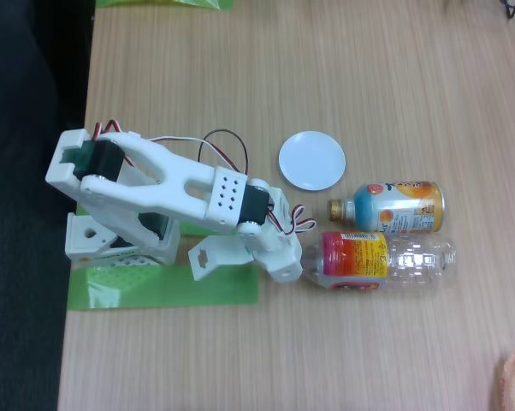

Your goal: Pick up the plastic bottle and stand it up on the white place

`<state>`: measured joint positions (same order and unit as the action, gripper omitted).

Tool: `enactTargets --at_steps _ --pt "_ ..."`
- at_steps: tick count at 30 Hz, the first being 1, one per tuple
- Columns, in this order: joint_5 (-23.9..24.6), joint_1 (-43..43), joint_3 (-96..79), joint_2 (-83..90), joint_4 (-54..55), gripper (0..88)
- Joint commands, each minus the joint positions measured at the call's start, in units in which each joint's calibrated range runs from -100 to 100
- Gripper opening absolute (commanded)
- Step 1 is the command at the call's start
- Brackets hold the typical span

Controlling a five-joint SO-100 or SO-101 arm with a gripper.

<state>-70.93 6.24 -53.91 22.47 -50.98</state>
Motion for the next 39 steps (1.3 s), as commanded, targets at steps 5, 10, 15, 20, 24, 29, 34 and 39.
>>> enactTargets --at_steps 5,10,15,20,24,29,34,39 --pt "0.2 0.2 0.2 0.9 0.5 21.3" --pt "0.2 0.2 0.2 0.9 0.5 20.9" --pt "0.2 0.2 0.2 0.9 0.5 20.8" --pt "0.2 0.2 0.2 1.0 0.5 20.8" --pt "0.2 0.3 0.2 1.2 0.5 20.8" --pt "0.2 0.3 0.7 1.6 0.4 20.8" --pt "0.2 0.2 1.7 1.8 0.4 20.8" --pt "0.2 0.2 5.5 1.8 -0.1 20.8"
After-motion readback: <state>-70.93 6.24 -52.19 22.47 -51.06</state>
